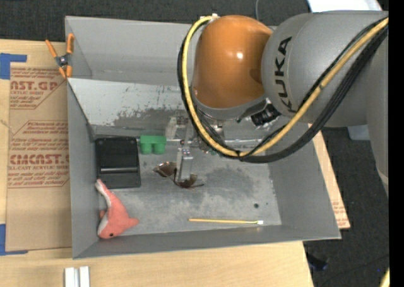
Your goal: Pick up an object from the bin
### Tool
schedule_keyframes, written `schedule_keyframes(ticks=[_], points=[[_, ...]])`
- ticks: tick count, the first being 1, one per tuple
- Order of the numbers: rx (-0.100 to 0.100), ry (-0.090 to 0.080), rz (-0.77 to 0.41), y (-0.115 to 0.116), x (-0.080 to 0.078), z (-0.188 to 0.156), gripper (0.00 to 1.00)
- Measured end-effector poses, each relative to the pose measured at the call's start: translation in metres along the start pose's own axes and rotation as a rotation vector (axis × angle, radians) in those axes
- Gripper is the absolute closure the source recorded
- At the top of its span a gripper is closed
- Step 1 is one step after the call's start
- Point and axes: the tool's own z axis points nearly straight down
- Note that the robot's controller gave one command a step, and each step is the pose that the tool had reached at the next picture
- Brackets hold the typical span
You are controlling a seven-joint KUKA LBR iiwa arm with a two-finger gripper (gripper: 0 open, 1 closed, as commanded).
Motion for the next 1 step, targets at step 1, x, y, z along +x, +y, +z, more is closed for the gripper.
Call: schedule_keyframes(ticks=[1], points=[[-0.001,-0.008,0.002,-0.0008,-0.0015,-0.0047,0.0]])
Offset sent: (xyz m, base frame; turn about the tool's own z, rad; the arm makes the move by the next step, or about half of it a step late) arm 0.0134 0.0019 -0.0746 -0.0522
